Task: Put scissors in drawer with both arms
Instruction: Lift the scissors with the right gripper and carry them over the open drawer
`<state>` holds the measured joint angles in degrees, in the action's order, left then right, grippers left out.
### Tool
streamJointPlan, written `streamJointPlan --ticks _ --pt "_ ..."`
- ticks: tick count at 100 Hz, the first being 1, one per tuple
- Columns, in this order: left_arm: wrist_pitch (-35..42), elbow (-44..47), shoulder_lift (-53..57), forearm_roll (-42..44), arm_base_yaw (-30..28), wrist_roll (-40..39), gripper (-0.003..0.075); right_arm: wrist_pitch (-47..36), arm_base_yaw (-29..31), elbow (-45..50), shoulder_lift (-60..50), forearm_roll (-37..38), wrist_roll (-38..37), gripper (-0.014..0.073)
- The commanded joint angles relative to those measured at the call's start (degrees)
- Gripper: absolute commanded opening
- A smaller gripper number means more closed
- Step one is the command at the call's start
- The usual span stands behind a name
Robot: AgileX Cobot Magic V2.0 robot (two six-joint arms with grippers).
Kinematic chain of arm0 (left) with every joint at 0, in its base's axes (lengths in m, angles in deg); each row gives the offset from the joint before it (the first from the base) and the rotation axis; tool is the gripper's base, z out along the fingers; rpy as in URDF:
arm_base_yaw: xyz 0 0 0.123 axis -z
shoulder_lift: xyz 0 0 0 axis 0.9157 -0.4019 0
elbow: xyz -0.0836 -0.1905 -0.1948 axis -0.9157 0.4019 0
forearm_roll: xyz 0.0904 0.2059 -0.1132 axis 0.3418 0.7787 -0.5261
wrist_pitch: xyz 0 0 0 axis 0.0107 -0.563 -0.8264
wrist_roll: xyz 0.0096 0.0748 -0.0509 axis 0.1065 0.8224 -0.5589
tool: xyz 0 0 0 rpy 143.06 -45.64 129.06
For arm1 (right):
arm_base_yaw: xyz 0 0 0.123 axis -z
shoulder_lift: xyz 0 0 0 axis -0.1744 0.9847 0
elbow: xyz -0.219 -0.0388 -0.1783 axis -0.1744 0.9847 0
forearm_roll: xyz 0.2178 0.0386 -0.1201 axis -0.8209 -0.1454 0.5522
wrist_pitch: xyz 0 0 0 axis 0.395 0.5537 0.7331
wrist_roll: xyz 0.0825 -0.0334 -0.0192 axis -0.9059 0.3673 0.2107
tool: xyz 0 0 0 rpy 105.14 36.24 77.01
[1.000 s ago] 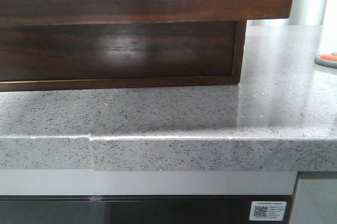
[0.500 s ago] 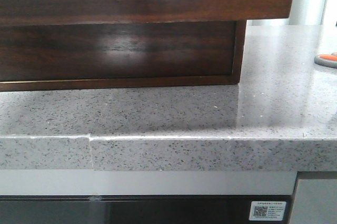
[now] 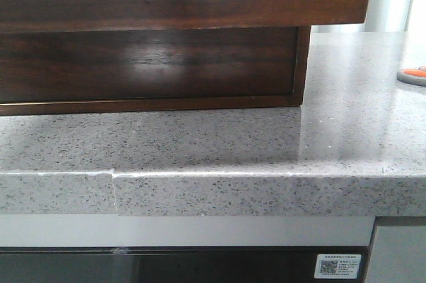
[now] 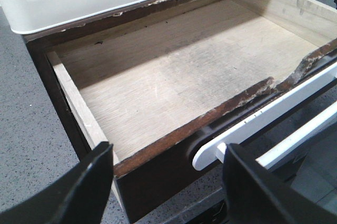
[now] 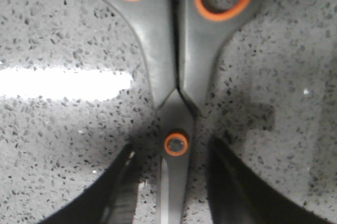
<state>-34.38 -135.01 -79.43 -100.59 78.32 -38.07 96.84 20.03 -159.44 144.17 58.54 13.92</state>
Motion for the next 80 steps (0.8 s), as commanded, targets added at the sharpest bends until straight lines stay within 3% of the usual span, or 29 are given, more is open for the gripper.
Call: streamJointPlan --ticks 1,18,37,80 --pt "4.53 -1.80 -0.84 -1.88 0.52 -0.16 0.0428 0.03 0.18 -1.31 -1.55 -0.92 0.52 0.0160" --pt "4.53 -1.80 -0.84 -1.88 0.52 -0.16 0.0428 0.03 0.18 -1.31 -1.55 -0.92 0.52 0.0032" --pt "4.53 -1.80 -0.84 -1.88 0.52 -0.16 0.0428 0.09 0.18 -1.31 -1.55 -0.92 0.99 -0.0043" --pt "4.53 -1.80 -0.84 -1.78 0.52 -0.16 0.0428 -0.99 0.18 -1.50 -6.60 -0.82 1.42 -0.0062"
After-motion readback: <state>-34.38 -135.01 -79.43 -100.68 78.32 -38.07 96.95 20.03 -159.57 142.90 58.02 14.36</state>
